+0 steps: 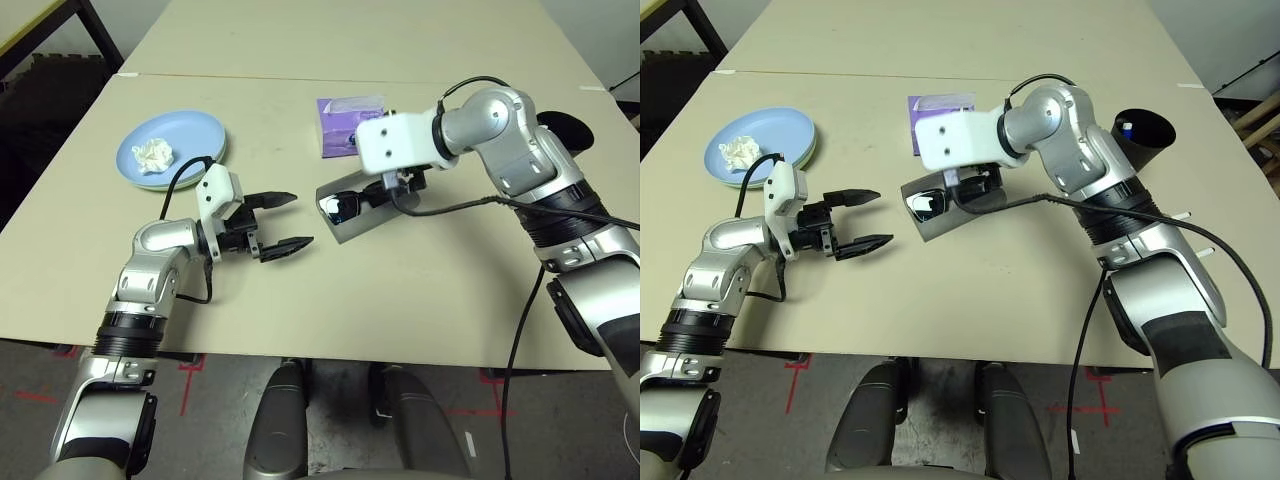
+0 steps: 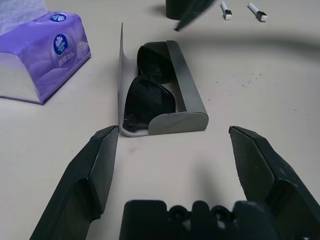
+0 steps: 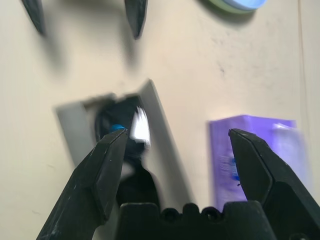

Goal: Organize and tidy the items on the table.

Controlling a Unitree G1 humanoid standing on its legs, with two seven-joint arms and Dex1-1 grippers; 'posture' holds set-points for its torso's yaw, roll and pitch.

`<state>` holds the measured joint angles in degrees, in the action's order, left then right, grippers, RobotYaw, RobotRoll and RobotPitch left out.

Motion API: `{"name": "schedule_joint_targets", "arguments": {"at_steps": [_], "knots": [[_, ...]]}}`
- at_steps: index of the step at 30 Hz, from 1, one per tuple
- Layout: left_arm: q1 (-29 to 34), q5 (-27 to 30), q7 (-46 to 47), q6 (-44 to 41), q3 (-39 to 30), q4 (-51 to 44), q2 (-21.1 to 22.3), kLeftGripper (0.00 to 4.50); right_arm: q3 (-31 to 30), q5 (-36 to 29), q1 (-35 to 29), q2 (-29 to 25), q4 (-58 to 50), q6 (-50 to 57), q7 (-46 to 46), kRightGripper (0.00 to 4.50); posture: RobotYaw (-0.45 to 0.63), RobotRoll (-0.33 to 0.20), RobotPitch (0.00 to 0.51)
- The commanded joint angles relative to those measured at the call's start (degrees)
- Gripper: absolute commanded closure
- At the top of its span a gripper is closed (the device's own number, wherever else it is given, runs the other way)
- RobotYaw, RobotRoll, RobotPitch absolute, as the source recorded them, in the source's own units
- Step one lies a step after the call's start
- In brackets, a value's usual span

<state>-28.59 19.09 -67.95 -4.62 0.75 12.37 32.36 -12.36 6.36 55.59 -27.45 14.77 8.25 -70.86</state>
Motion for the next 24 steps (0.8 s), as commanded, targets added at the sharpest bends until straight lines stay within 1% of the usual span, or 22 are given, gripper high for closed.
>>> {"name": "schedule_joint_targets", "arguments": {"at_steps": [1, 3, 4, 6, 7, 9, 14, 16, 19, 24], "knots": [[0.34, -0.05, -0.83, 0.45, 0.57, 0.55, 0.05, 0.0, 6.65, -8.34, -6.16, 1.96, -5.71, 8.61, 4.61, 0.01, 0.19, 0.0, 0.204], [0.08, -0.04, -1.07, 0.59, 0.5, 1.09, 0.14, 0.0, 10.06, -12.51, -10.21, 3.98, -9.0, 10.77, 7.91, 0.01, 0.18, 0.0, 0.207], [-0.17, -0.06, -1.17, 0.6, 0.52, 1.4, 0.14, 0.0, 12.78, -15.01, -12.42, 6.15, -10.33, 11.1, 11.11, 0.01, 0.17, 0.0, 0.208], [-0.64, -0.15, -1.5, 0.64, 0.6, 2.07, 0.19, 0.0, 15.01, -18.0, -16.66, 7.71, -12.19, 9.1, 12.79, 0.01, 0.17, 0.0, 0.211], [-0.9, -0.25, -1.67, 0.67, 0.72, 2.49, 0.17, 0.0, 16.52, -18.79, -18.38, 8.82, -12.39, 8.3, 15.35, 0.01, 0.17, 0.0, 0.211], [-1.3, -0.39, -2.12, 0.9, 0.83, 3.32, 0.27, 0.0, 18.02, -20.33, -21.01, 9.88, -12.14, 5.11, 17.31, 0.01, 0.16, 0.0, 0.214], [-2.03, -0.61, -2.8, 0.87, 1.1, 4.26, 0.29, 0.0, 20.7, -22.23, -23.9, 10.61, -8.88, -3.49, 20.94, 0.01, 0.15, 0.0, 0.219], [-2.38, -0.75, -3.04, 0.93, 1.24, 4.78, 0.23, 0.0, 20.59, -21.51, -25.11, 8.78, -5.96, -9.23, 19.1, 0.01, 0.15, 0.0, 0.223], [-2.54, -0.78, -3.39, 0.96, 1.27, 5.11, 0.32, 0.0, 19.35, -21.32, -26.71, 5.94, -3.01, -13.93, 15.95, 0.01, 0.15, 0.0, 0.228], [-2.69, -0.83, -3.82, 0.67, 1.26, 5.03, 0.51, 0.0, 18.17, -22.2, -28.67, 2.4, 0.03, -16.63, 11.76, 0.01, 0.15, 0.0, 0.235]]}}
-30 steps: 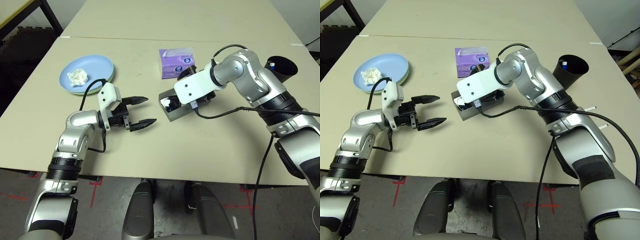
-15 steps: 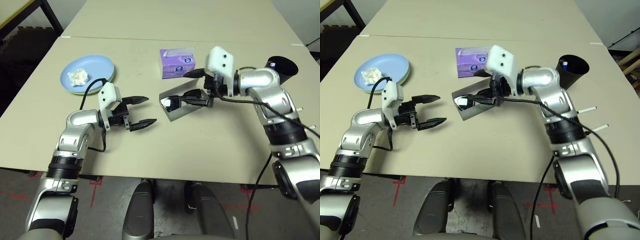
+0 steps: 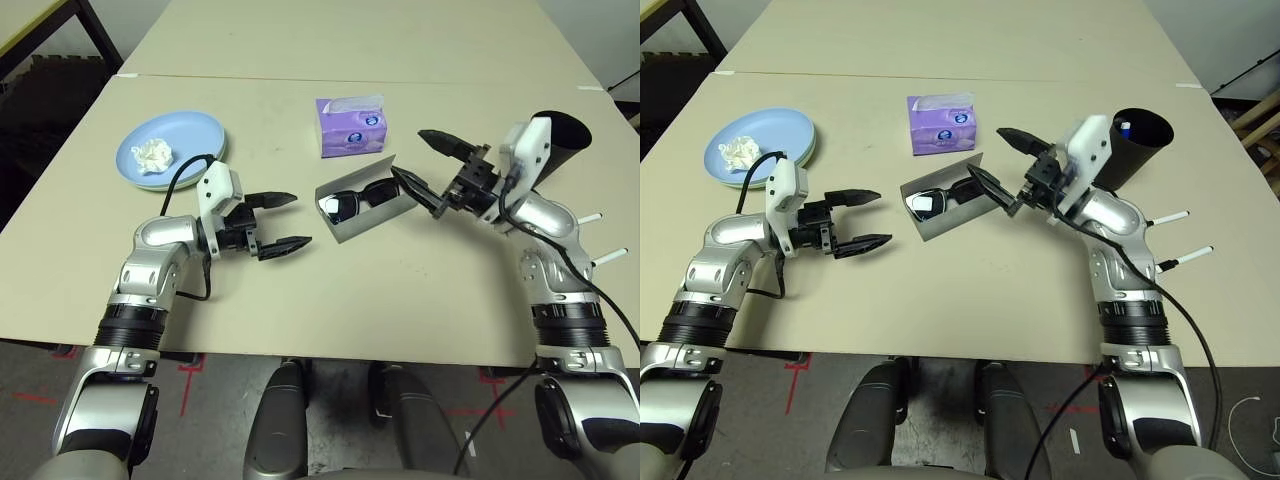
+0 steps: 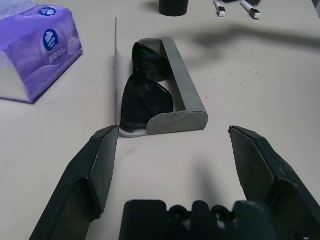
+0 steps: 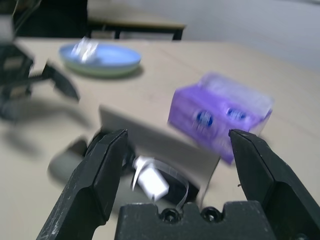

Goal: Organize and tidy the items on the table.

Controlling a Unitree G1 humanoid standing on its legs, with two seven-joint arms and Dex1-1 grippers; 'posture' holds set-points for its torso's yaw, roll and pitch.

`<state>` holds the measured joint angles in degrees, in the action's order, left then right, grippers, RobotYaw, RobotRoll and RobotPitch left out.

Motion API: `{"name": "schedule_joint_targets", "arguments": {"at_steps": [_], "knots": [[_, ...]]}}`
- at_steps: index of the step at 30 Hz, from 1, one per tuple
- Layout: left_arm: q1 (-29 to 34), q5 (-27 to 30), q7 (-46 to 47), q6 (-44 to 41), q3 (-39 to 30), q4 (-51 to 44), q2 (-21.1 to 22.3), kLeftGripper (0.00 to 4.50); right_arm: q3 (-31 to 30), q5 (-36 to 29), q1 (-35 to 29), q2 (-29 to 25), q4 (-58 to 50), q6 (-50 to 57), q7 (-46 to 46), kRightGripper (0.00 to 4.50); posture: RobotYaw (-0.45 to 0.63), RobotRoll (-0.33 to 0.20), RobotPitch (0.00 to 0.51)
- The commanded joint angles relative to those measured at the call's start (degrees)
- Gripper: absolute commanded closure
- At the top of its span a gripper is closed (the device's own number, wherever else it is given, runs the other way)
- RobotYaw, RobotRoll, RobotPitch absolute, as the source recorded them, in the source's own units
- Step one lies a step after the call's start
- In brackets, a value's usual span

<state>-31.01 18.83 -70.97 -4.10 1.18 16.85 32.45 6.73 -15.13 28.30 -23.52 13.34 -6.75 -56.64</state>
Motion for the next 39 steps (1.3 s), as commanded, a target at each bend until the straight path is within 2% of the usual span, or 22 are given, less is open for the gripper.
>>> {"name": "schedule_joint_targets", "arguments": {"at_steps": [1, 7, 13, 27, 39], "knots": [[-0.34, -0.61, -0.84, 0.06, 0.84, 0.53, 0.43, 0.0, -0.86, -0.86, -1.53, -2.1, 1.85, -1.83, -2.9, 0.01, 0.15, 0.0, 0.237], [-0.79, -0.76, -1.24, 0.21, 0.77, 1.11, 0.57, 0.0, -0.72, -1.01, -1.78, -4.83, 3.15, -3.29, -4.6, 0.01, 0.15, 0.0, 0.239], [-2.6, -1.23, -1.21, 1.24, 0.66, 3.97, -0.12, 0.0, -0.54, -2.37, -4.51, -8.59, 0.3, 1.32, -5.33, 0.01, 0.14, 0.0, 0.236], [-5.52, -2.32, -1.3, 4.04, 0.85, 8.84, -0.97, 0.0, -0.54, -3.26, -8.27, -8.97, -4.02, 4.44, -3.75, 0.01, 0.13, 0.0, 0.229], [-8.89, -4.47, -1.67, 8.01, 0.97, 14.91, -2.25, 0.0, 2.38, -7.7, -13.0, -9.17, -7.63, 8.34, -1.21, 0.01, 0.12, 0.0, 0.218]]}}
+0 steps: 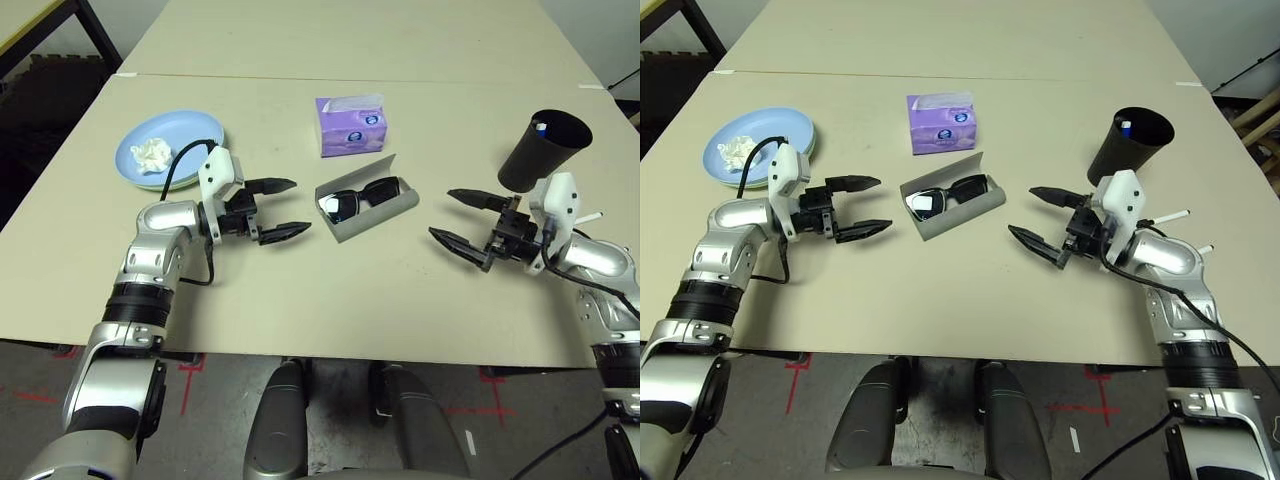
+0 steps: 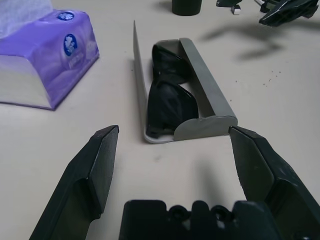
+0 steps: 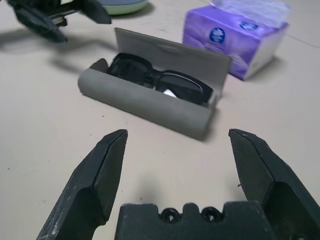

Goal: Organize and tidy the items on the table.

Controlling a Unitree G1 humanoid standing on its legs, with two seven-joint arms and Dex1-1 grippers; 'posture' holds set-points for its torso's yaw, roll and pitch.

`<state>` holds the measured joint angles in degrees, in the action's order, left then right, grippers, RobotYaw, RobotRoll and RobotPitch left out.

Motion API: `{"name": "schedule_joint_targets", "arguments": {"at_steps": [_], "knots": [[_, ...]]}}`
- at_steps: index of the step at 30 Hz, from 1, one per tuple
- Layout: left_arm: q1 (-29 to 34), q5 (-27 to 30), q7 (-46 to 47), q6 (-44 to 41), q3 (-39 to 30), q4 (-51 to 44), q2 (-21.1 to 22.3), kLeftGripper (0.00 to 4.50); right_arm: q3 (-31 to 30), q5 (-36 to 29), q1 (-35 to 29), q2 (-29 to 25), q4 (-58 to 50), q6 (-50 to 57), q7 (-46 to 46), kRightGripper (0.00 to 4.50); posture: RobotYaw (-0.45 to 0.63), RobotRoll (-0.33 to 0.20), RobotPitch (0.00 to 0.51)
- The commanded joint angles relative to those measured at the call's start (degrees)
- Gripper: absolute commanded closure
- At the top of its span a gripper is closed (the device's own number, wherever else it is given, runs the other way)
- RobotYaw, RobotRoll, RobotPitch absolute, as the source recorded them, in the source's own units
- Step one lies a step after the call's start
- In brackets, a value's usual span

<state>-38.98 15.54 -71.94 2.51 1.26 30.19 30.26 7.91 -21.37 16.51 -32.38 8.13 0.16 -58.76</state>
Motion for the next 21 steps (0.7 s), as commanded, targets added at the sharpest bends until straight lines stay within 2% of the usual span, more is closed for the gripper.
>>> {"name": "schedule_joint_targets", "arguments": {"at_steps": [1, 10, 21], "knots": [[-1.28, -1.39, -0.85, 1.97, 0.94, 2.25, -0.12, 0.0, 1.28, -2.17, -1.54, -0.17, -3.42, 2.38, 1.39, 0.01, 0.12, 0.0, 0.217], [-1.87, -1.66, -1.92, 3.55, 0.87, 2.88, -0.42, 0.0, 3.21, -4.96, -4.34, -1.8, -7.39, 6.12, 2.86, 0.01, 0.12, 0.0, 0.211], [-1.9, -1.41, -1.57, 3.46, 0.35, 2.1, -0.25, 0.0, 1.95, -4.03, -5.35, -2.19, -6.68, 3.47, 1.6, 0.01, 0.12, 0.0, 0.215]]}}
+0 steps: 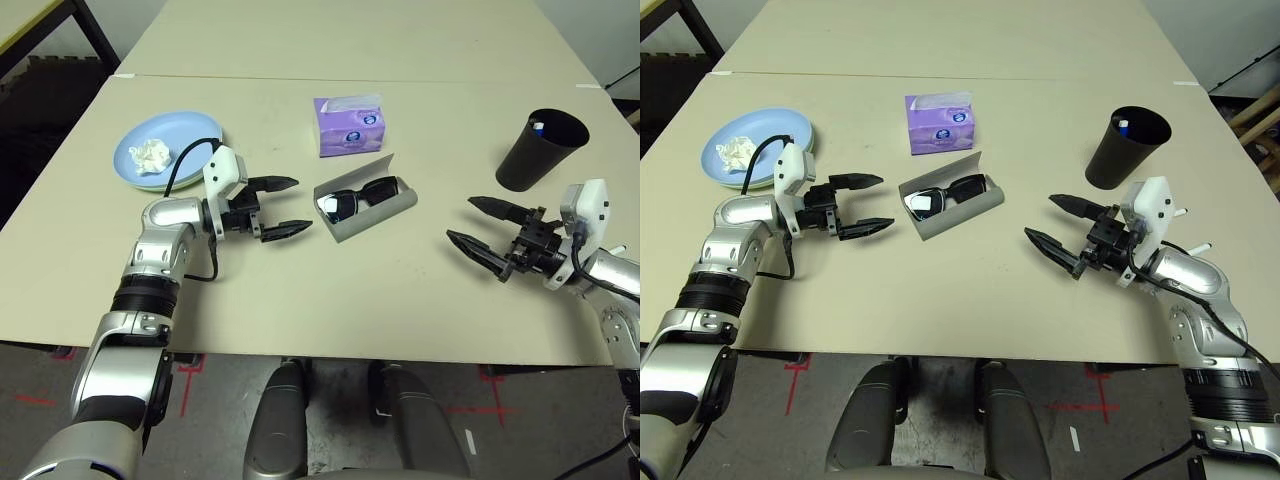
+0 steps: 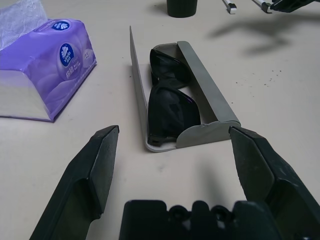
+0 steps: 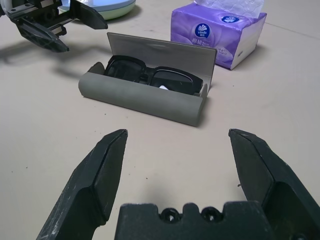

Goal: Organize and tidy the items on the table.

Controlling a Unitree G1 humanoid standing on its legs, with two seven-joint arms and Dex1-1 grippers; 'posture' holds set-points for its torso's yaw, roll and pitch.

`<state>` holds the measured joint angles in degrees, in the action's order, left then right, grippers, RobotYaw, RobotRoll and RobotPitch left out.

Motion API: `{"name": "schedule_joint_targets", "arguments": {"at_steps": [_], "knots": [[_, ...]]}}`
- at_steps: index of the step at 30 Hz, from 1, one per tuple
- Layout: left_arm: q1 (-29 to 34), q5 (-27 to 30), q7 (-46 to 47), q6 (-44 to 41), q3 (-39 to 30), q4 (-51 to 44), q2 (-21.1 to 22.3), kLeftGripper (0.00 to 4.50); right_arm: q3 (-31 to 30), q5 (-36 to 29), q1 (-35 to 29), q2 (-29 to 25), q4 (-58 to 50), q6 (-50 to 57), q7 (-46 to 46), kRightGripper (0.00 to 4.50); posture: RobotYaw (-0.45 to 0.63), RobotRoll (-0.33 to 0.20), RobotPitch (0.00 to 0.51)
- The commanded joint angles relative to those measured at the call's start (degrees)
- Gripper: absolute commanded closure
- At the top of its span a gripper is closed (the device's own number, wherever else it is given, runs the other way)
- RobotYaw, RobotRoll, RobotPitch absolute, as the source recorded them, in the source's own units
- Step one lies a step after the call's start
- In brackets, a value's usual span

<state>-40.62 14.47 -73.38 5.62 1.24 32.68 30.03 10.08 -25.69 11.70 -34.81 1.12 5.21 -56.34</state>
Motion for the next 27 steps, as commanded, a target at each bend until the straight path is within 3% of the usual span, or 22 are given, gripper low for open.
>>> {"name": "schedule_joint_targets", "arguments": {"at_steps": [1, 7, 10, 20, 27], "knots": [[-0.26, -0.33, 0.03, 0.36, 0.3, -0.48, -0.05, 0.0, -0.37, 0.51, -0.46, 0.19, 0.85, -2.26, -1.24, 0.01, 0.12, 0.0, 0.215], [-0.48, -0.03, 0.79, 0.33, -0.23, -0.38, -0.07, 0.0, -0.66, 0.73, -0.18, 0.21, 2.05, -3.55, -1.91, 0.01, 0.13, 0.0, 0.215], [-0.74, 0.35, 0.53, -0.04, -0.64, 0.0, 0.34, 0.61, -0.66, 0.71, 0.06, 0.28, 2.34, -3.84, -2.03, 0.0, 0.13, 0.0, 0.215], [-1.65, -0.57, -0.55, 2.26, -0.76, 2.48, 0.9, 4.47, -0.67, 0.92, 0.94, 0.18, 3.36, -4.52, -2.37, 0.0, 0.12, 0.0, 0.218], [-6.2, -3.35, 0.14, 7.9, 0.28, 11.49, -0.43, 4.47, -0.71, 0.94, 1.18, -0.04, 3.05, -4.43, -2.45, 0.0, 0.11, 0.0, 0.223]]}}
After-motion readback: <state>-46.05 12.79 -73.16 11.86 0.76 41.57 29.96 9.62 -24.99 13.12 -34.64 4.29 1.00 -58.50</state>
